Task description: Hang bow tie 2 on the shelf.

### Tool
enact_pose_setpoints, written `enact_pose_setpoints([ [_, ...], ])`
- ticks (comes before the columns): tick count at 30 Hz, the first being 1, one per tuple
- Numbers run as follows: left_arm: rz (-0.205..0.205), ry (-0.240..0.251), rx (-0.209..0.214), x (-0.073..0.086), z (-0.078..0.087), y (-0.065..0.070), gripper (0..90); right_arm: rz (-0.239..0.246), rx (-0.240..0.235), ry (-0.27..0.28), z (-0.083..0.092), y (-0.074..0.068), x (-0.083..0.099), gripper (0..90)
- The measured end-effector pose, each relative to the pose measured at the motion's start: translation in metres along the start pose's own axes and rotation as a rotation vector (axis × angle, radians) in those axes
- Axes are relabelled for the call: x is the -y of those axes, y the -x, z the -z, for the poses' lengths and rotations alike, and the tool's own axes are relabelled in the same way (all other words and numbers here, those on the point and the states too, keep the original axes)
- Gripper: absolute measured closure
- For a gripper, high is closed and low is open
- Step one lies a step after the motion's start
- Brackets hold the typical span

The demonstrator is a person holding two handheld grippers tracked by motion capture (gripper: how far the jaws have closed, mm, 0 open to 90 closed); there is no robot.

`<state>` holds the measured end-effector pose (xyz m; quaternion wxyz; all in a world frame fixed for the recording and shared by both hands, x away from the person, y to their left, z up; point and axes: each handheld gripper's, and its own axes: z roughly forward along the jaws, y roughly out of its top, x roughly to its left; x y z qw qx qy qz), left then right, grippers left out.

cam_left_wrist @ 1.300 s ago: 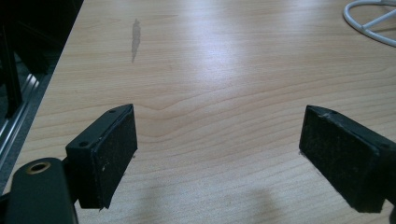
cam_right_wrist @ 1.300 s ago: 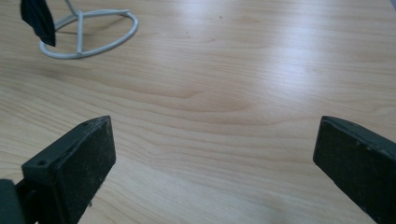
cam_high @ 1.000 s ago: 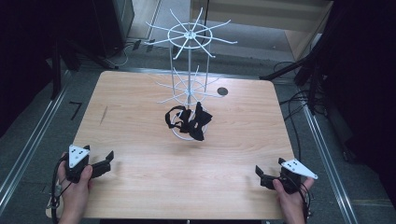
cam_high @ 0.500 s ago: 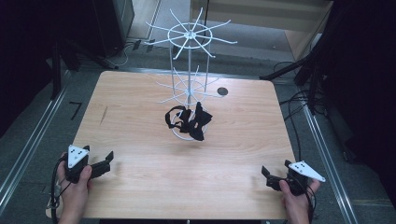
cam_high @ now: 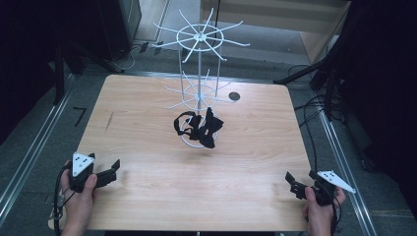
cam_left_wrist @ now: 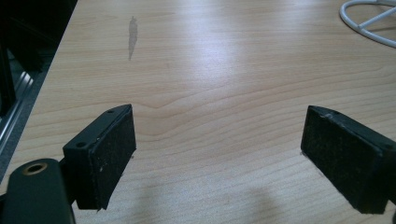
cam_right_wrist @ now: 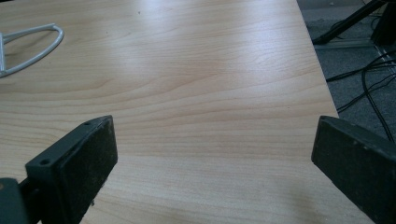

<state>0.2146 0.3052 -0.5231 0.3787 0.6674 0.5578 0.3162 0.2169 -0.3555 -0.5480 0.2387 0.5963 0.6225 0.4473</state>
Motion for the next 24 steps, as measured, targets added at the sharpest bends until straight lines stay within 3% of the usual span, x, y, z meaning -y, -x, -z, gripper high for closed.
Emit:
enact_pose_setpoints([
  [17, 0.033, 0.001, 0.029, 0.0, 0.0003, -0.0043, 10.3, 0.038, 0.009, -0.012, -0.0022, -0.0039, 0.0009, 0.5],
  [20, 0.024, 0.012, 0.02, 0.0005, 0.001, -0.0028, 10.3, 0.045, 0.016, -0.013, -0.002, -0.0056, 0.0018, 0.5],
  [24, 0.009, 0.021, 0.011, 0.0005, 0.001, -0.0007, 10.3, 0.034, -0.016, -0.015, -0.0012, -0.0068, 0.0027, 0.5],
])
